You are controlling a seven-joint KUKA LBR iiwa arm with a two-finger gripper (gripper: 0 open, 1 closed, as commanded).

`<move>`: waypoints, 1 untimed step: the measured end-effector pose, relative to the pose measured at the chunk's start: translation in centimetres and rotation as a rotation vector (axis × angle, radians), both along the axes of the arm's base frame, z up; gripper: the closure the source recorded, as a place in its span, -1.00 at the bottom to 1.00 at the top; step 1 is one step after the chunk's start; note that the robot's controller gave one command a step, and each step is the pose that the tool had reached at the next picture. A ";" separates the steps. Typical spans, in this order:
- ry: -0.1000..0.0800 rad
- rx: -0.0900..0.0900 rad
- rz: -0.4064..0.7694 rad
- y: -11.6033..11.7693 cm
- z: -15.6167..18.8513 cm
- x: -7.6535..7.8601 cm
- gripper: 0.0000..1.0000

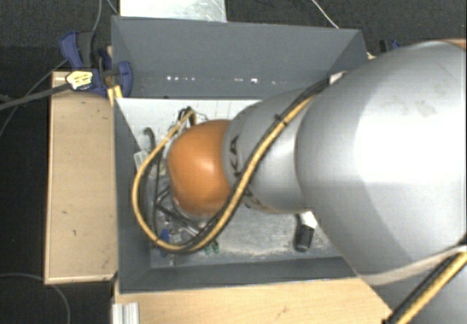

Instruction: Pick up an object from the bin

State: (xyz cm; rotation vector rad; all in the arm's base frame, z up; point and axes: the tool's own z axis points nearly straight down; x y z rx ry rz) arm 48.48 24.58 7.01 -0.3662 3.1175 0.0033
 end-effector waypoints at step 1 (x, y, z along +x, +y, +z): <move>-0.001 0.001 0.001 0.1 0.1 -0.5 1.00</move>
Offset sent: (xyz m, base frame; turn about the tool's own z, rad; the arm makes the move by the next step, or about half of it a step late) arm -0.0088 -0.0104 -0.0001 -0.0640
